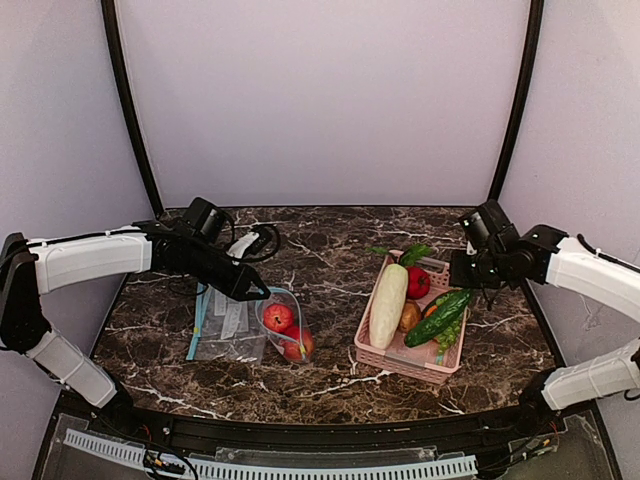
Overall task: Place the food in the zip-top bag and seal the zipper
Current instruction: Adjust the fake vegetable in the bin.
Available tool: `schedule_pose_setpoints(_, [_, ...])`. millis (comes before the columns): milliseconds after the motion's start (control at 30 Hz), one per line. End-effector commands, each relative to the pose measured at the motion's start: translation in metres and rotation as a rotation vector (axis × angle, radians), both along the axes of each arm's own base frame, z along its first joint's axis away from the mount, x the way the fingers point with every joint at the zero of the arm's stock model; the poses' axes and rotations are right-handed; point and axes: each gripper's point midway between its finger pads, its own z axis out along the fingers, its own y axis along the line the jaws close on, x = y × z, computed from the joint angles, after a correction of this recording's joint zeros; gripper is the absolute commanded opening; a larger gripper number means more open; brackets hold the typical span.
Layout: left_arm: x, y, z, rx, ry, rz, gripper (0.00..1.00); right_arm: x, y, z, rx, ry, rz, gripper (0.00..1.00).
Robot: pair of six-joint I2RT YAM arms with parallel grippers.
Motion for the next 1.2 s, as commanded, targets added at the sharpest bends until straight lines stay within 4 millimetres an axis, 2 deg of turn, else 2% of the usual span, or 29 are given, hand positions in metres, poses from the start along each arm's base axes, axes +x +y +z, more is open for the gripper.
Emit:
schedule_pose_setpoints(0, [-0.006, 0.004, -0.005, 0.017, 0.026, 0.004, 0.09, 0.033, -0.018, 0.044, 0.0, -0.158, -0.101, 0.03])
schedule_pose_setpoints(133, [-0.006, 0.004, -0.004, 0.016, 0.025, 0.004, 0.1, 0.051, -0.024, 0.053, 0.011, -0.185, -0.112, 0.02])
schedule_pose_setpoints(233, [-0.006, 0.004, -0.004, 0.015, 0.024, 0.004, 0.1, 0.062, -0.03, 0.051, -0.004, -0.201, -0.13, 0.02])
schedule_pose_setpoints(333, [-0.006, 0.003, -0.003, 0.014, 0.021, 0.003, 0.1, 0.069, -0.036, 0.04, -0.03, -0.196, -0.144, 0.02])
schedule_pose_setpoints(500, [-0.005, 0.003, -0.004, 0.014, 0.025, 0.003, 0.1, 0.081, -0.032, 0.021, -0.048, -0.186, -0.14, 0.01])
schedule_pose_setpoints(733, [-0.005, 0.003, -0.005, 0.016, 0.027, 0.003, 0.1, 0.096, -0.031, 0.005, -0.052, -0.2, -0.18, 0.01])
schedule_pose_setpoints(967, [-0.006, 0.003, -0.005, 0.015, 0.028, 0.001, 0.1, 0.102, -0.025, -0.021, -0.043, -0.163, -0.183, 0.01])
schedule_pose_setpoints(1067, [-0.006, 0.003, -0.005, 0.014, 0.029, 0.001, 0.1, 0.103, -0.024, -0.029, -0.048, -0.145, -0.18, 0.07])
schedule_pose_setpoints(1167, [-0.006, 0.003, -0.004, 0.013, 0.028, 0.002, 0.1, 0.099, -0.024, -0.028, -0.044, -0.142, -0.171, 0.21])
